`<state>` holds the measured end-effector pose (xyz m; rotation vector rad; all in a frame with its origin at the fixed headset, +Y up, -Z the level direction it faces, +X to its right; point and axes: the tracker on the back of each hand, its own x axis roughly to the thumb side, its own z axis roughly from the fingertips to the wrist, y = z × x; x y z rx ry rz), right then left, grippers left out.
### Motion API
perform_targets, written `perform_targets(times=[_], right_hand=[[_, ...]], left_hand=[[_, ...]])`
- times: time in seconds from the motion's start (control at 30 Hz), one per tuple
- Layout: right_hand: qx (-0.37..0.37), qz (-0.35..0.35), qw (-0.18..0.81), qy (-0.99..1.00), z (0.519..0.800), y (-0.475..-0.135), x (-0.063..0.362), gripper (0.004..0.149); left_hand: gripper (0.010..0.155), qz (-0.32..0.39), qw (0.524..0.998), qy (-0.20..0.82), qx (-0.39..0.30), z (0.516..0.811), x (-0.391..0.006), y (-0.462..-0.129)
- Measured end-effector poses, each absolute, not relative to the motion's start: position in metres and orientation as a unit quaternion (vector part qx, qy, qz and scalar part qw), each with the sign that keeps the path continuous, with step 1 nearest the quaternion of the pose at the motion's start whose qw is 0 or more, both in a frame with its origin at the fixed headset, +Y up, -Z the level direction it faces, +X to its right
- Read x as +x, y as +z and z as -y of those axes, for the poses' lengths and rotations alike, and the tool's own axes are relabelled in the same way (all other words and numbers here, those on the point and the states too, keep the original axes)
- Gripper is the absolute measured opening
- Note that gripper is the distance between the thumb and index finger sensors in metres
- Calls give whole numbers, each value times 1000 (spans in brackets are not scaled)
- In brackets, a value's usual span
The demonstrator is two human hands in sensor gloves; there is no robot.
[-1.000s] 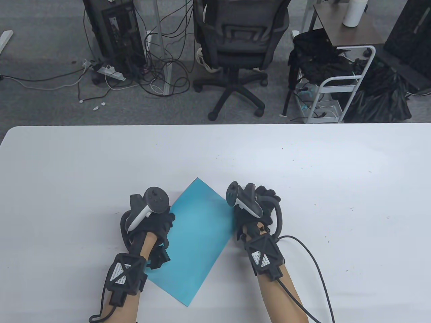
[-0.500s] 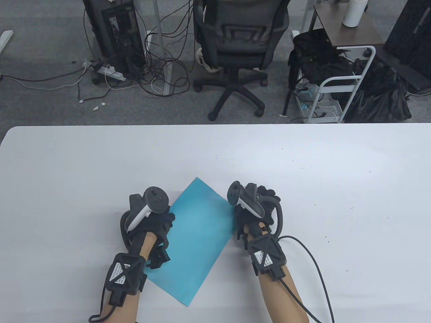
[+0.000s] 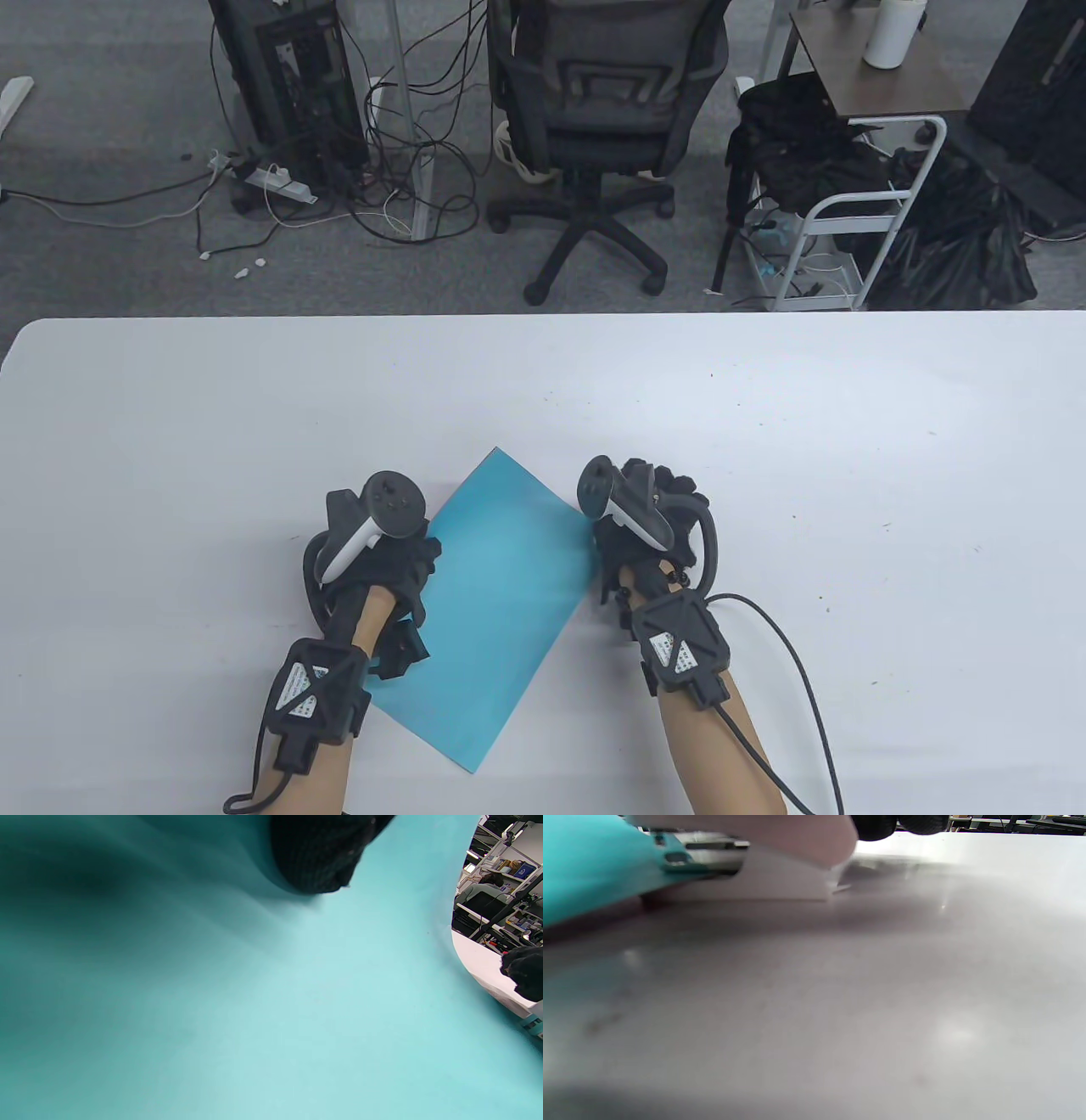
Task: Push down lever to staple documents
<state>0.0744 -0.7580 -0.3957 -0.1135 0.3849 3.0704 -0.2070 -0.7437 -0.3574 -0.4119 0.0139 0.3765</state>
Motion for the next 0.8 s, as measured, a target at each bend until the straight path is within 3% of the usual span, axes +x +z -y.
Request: perform_targets(times=[0.43, 0.8], right_hand=[[-27, -115, 19, 993, 752, -397, 76, 76], [-27, -111, 22, 993, 752, -400, 75, 77]], left_hand=[[40, -10, 955, 208, -211, 744, -212, -357], [40, -8, 922, 295, -252, 732, -240, -352]])
